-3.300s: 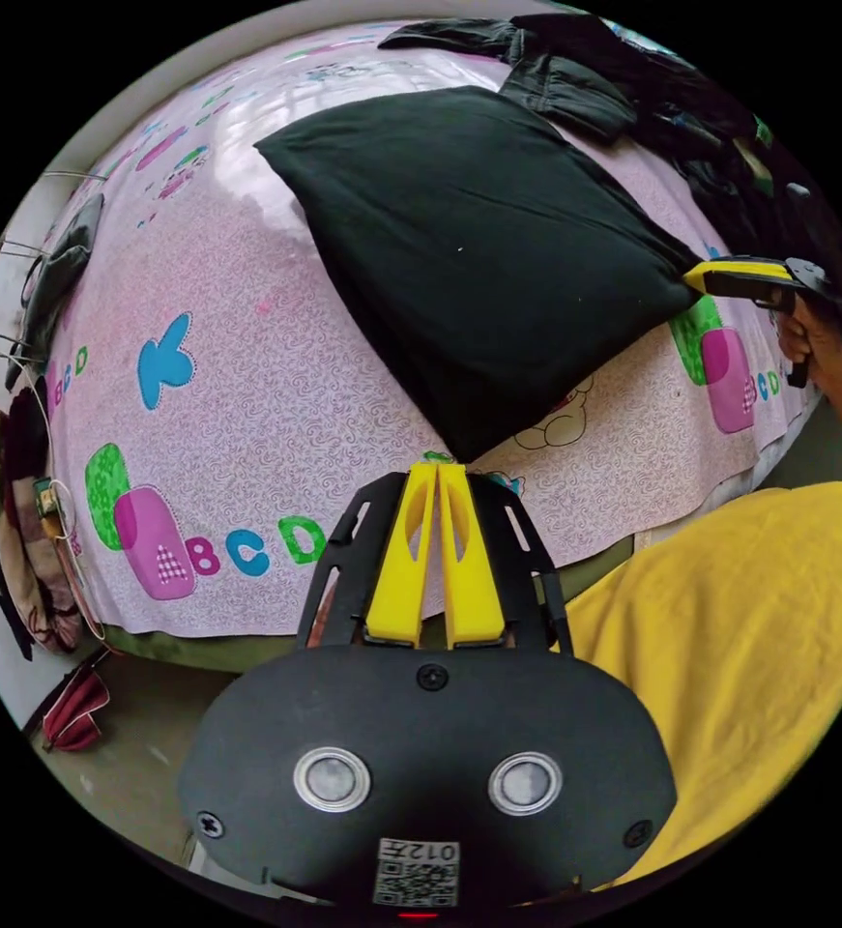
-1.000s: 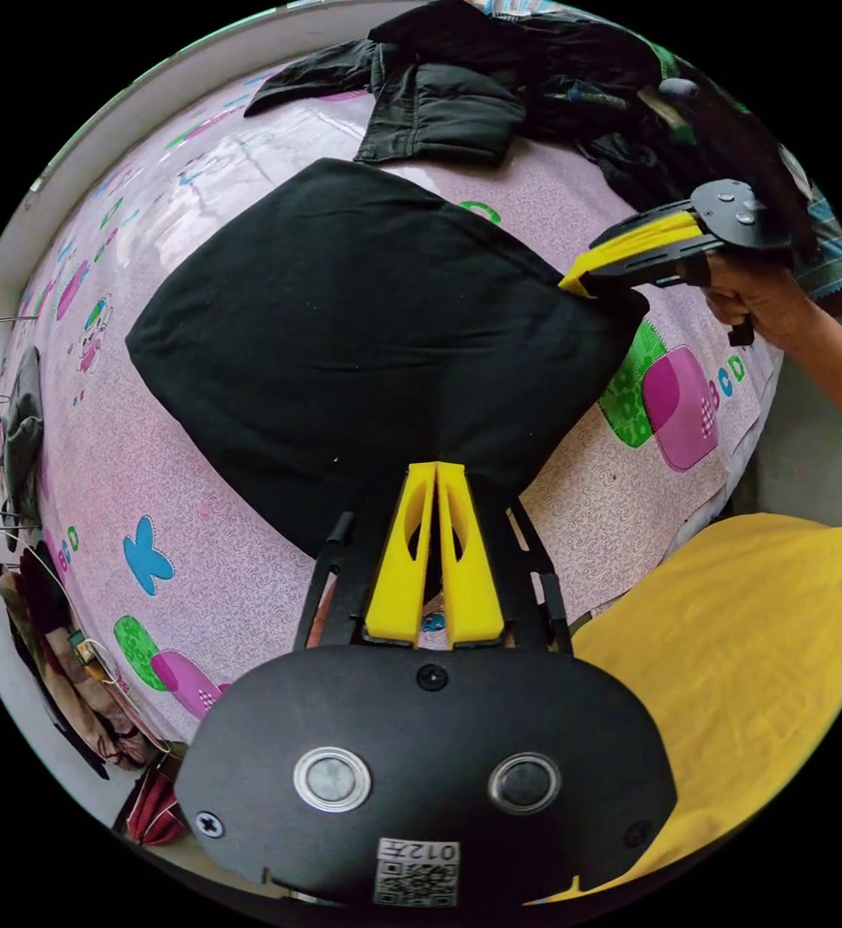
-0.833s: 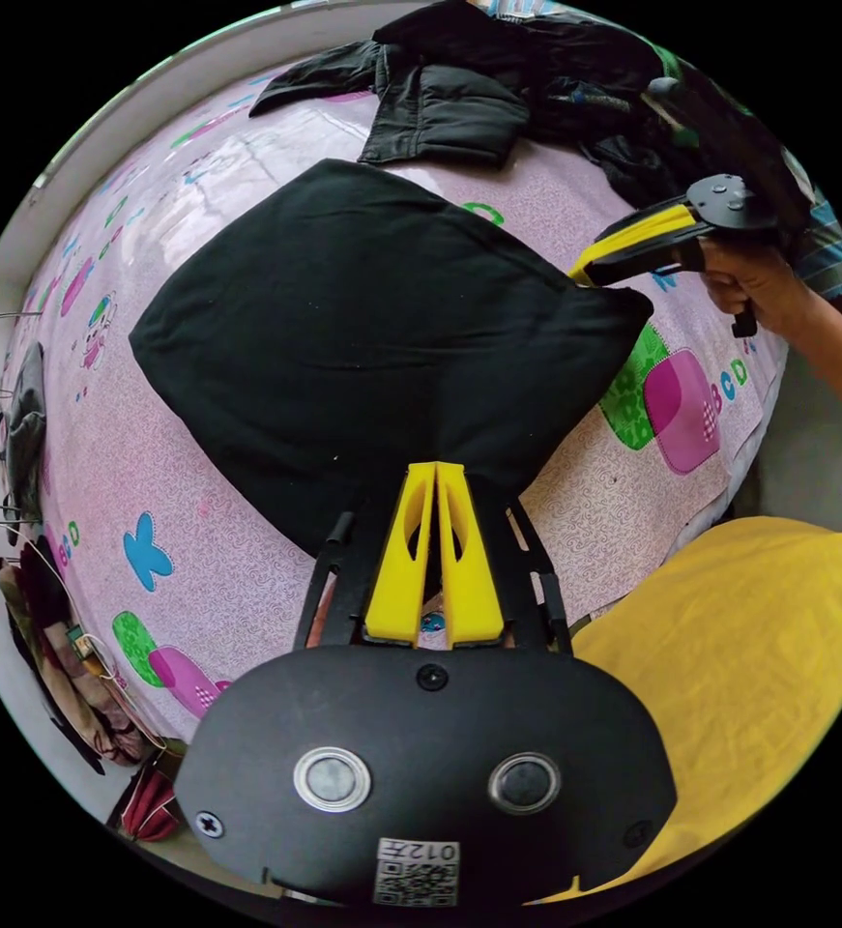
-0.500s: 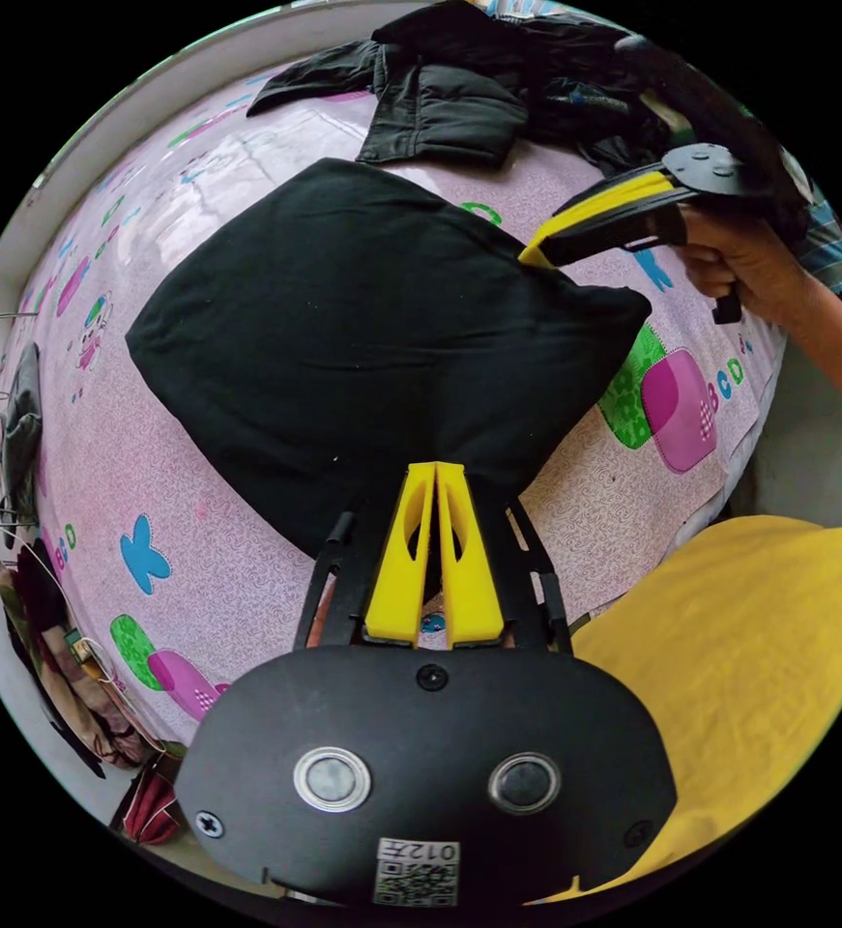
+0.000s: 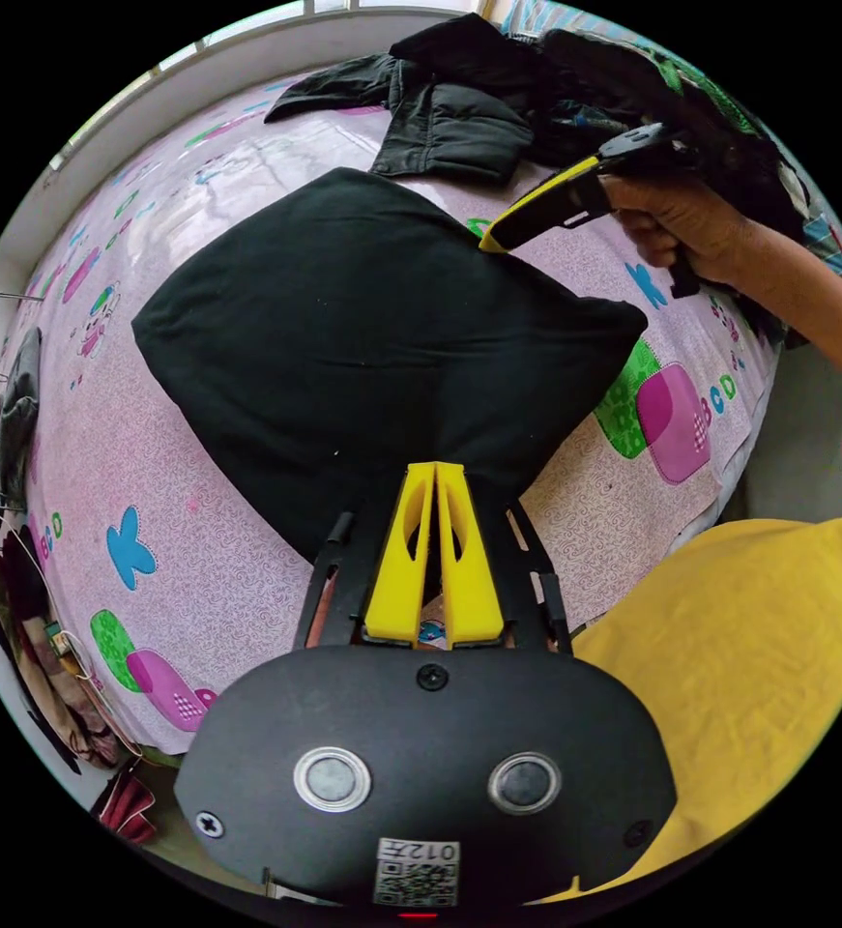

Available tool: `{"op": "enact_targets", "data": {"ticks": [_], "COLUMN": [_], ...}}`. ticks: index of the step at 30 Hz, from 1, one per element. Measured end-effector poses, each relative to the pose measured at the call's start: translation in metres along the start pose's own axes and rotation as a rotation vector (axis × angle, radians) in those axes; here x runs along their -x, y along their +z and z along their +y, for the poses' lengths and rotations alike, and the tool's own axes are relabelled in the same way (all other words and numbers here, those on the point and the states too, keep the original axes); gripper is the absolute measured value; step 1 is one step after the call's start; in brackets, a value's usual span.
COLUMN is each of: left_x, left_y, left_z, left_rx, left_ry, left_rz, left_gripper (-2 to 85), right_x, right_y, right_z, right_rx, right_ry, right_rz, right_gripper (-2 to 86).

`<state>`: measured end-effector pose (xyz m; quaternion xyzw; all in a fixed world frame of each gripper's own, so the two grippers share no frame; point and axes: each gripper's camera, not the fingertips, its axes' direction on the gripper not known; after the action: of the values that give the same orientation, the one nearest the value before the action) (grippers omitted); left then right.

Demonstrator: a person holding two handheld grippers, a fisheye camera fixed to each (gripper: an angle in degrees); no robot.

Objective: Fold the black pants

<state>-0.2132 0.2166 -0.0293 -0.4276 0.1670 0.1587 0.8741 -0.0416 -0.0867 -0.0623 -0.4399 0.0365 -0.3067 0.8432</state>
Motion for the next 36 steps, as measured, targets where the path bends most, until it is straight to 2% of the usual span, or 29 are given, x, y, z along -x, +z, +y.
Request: {"op": "enact_targets", "data": {"ticks": [2, 6, 9, 11, 17, 20, 24, 28, 34, 36], "left_x": [0.008, 0.024, 0.035, 0.046, 0.114, 0.143, 0.162, 0.156, 0.149, 0.151], "left_y": [0.002, 0.006, 0.007, 0.007, -0.018, -0.023, -0.001, 0.035, 0.067, 0.071], "left_z": [0.003, 0.011, 0.013, 0.015, 0.064, 0.106, 0.159, 0.174, 0.182, 0.184], "left_rx": [-0.009, -0.047, -0.047, -0.043, -0.157, -0.187, -0.237, -0.261, -0.361, -0.403], "left_ry": [-0.022, -0.044, -0.046, -0.069, -0.430, -0.622, -0.917, -1.071, -1.360, -1.407], "left_rz": [0.020, 0.040, 0.042, 0.078, 0.217, 0.396, 0.764, 1.009, 1.106, 1.109], "left_gripper": [0.0, 0.0, -0.1, -0.1, 0.0, 0.3, 2.2, 7.2, 12.5, 13.5], "right_x": [-0.005, -0.002, -0.012, -0.022, -0.043, -0.060, -0.089, -0.109, -0.135, -0.151], "right_y": [-0.003, -0.008, 0.017, 0.018, -0.011, -0.017, 0.003, 0.027, 0.053, 0.067], "right_z": [0.001, 0.003, 0.004, 0.011, 0.069, 0.112, 0.163, 0.193, 0.215, 0.223], "right_rx": [-0.007, -0.080, 0.041, 0.019, -0.120, -0.179, -0.165, -0.149, -0.169, -0.194], "right_ry": [0.024, -0.062, -0.036, 0.001, 0.022, 0.100, 0.234, 0.332, 0.432, 0.524], "right_rz": [0.033, -0.010, 0.035, 0.058, 0.021, -0.088, -0.291, -0.393, -0.542, -0.647], "right_gripper": [-0.1, 0.0, 0.0, 0.0, 0.3, 0.8, 3.0, 5.7, 6.7, 7.2]}}
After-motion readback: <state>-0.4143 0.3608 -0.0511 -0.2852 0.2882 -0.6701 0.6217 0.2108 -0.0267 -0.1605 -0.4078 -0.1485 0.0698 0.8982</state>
